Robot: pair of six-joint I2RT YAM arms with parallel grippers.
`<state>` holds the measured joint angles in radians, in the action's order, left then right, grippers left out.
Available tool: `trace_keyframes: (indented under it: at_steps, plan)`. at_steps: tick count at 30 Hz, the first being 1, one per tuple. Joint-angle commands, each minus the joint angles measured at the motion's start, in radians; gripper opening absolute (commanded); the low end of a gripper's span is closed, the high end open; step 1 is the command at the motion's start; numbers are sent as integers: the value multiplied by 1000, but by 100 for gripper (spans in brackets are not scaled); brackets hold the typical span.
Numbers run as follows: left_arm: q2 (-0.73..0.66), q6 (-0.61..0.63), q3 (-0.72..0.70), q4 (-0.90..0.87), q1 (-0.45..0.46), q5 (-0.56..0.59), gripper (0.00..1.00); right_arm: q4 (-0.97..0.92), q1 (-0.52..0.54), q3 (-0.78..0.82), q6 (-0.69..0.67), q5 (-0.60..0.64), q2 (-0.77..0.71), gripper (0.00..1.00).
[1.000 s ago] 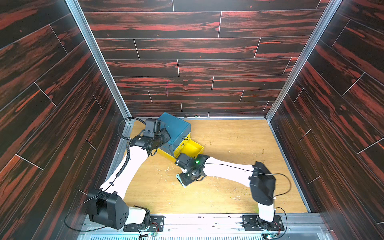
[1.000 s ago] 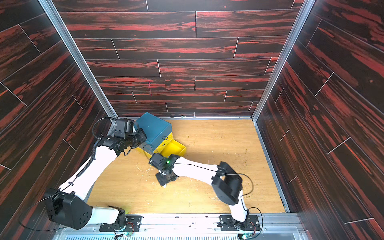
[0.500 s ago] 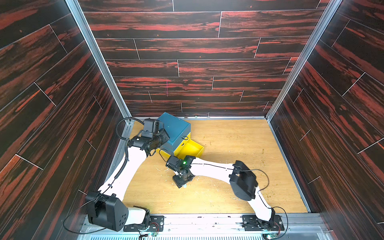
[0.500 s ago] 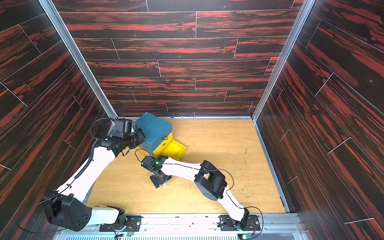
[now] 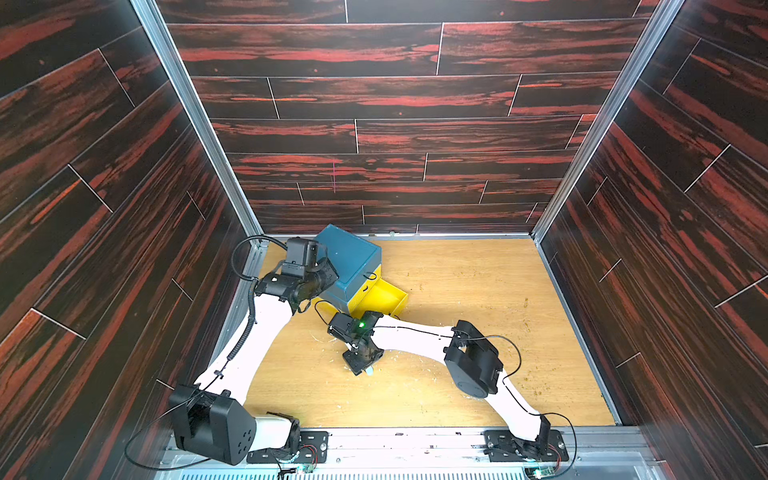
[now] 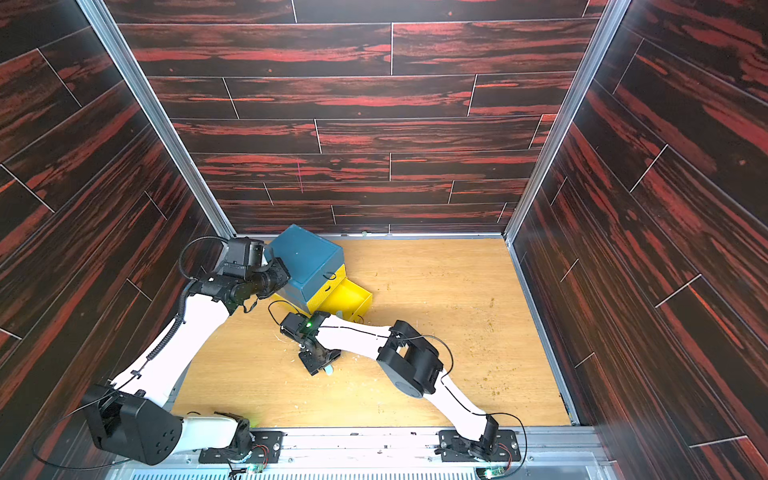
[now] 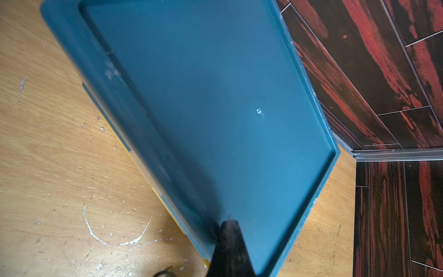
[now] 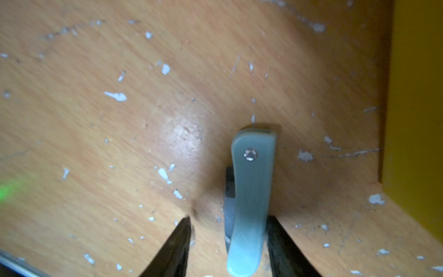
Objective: Place the fruit knives into the drawer by color
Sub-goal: Pick up the fruit knife from the center of the board.
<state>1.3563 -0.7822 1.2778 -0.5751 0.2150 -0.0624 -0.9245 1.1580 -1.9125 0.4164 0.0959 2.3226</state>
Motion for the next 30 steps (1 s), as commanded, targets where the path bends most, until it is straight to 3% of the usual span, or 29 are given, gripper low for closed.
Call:
trace_keyframes:
  at_steps: [1, 15, 23, 30]
  plan:
    - [-28, 12, -1, -27, -6, 3, 0, -58, 0, -48, -14, -27, 46, 53]
    - [-28, 7, -6, -25, -6, -3, 0, -134, -1, -82, -21, -29, 94, 43]
    - [-31, 7, -10, -25, -6, -3, 0, -140, 0, -67, -17, -21, 91, 23]
    - [-29, 4, -21, -19, -6, -4, 0, -134, 1, -45, -13, -21, 77, 16]
